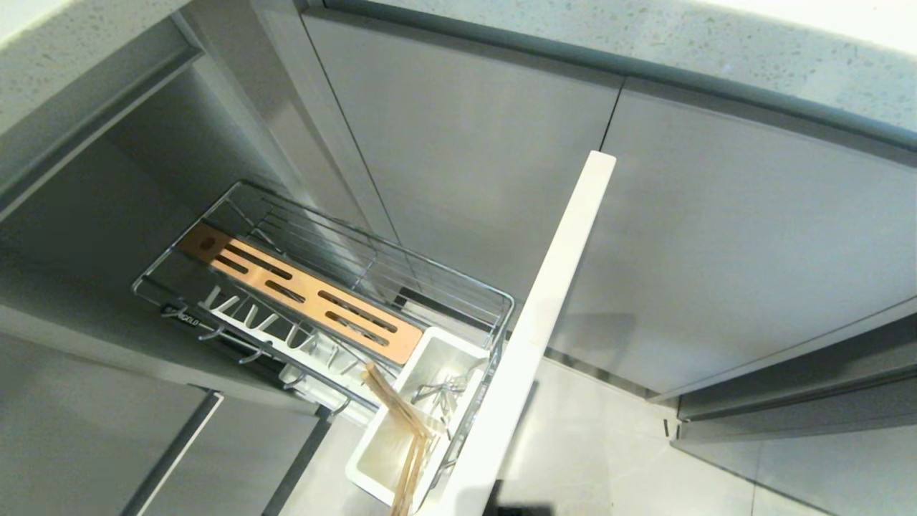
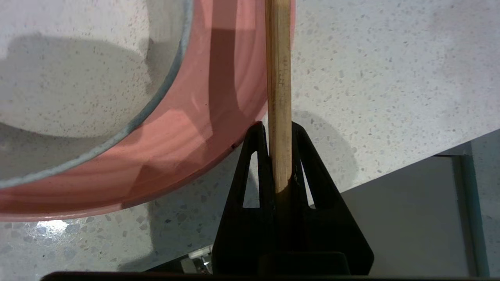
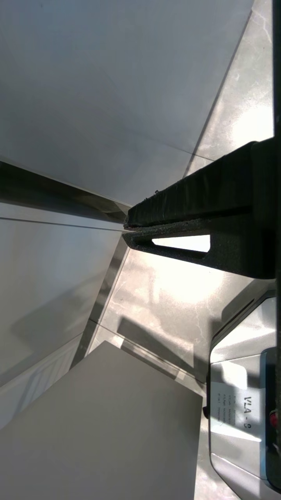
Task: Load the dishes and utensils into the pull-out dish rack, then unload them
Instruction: Take the chopsticks out of the cupboard
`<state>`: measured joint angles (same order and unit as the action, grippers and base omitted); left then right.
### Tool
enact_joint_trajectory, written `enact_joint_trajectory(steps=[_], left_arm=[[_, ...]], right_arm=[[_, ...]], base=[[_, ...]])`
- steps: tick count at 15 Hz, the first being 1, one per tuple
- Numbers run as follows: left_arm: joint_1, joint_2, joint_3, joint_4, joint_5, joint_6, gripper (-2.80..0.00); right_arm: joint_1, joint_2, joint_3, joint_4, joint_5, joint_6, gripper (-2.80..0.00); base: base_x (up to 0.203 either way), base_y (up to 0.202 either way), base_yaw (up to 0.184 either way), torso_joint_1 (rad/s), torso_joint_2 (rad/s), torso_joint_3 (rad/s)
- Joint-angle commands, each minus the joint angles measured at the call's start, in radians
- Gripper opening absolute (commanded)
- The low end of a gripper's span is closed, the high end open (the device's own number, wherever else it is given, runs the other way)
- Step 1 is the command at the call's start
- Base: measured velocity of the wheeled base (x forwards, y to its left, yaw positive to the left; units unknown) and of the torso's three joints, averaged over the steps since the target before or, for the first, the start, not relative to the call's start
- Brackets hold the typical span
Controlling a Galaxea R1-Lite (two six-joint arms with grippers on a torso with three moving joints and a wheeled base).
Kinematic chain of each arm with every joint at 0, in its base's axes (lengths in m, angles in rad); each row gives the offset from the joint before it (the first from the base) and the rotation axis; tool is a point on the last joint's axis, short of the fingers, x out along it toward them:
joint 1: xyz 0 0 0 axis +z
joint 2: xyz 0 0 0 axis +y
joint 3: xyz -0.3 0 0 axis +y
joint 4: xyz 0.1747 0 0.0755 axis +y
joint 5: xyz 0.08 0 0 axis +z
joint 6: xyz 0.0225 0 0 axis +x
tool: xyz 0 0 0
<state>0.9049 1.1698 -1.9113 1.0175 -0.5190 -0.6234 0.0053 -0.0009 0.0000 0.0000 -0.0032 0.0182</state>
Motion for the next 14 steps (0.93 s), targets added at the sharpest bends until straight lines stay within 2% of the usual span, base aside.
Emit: enact_joint_trajectory(steps=[1, 3, 9, 14], left_arm=[[0.002, 0.002, 0.005, 0.012, -0.003, -0.006, -2.80], [0.004, 0.002, 0.009, 0.013, -0.001, -0.012, -2.80], [0.011, -0.004, 0.011, 0.006, 0.002, -0.088, -2.80], [0.020, -0.017, 0.012, 0.004, 0.004, -0.097, -2.80]], right_arm=[[0.001, 0.001, 0.002, 0.000, 0.000, 0.000, -2.80], [0.001, 0.001, 0.002, 0.000, 0.000, 0.000, -2.80], [0.001, 0.001, 0.002, 0.000, 0.000, 0.000, -2.80], [0.001, 0.001, 0.002, 0.000, 0.000, -0.001, -2.80]], base=[[0.000, 0.000, 0.000, 0.000, 0.00, 0.000], [0.000, 0.000, 0.000, 0.000, 0.00, 0.000], [0.000, 0.000, 0.000, 0.000, 0.00, 0.000], [0.000, 0.000, 0.000, 0.000, 0.00, 0.000]])
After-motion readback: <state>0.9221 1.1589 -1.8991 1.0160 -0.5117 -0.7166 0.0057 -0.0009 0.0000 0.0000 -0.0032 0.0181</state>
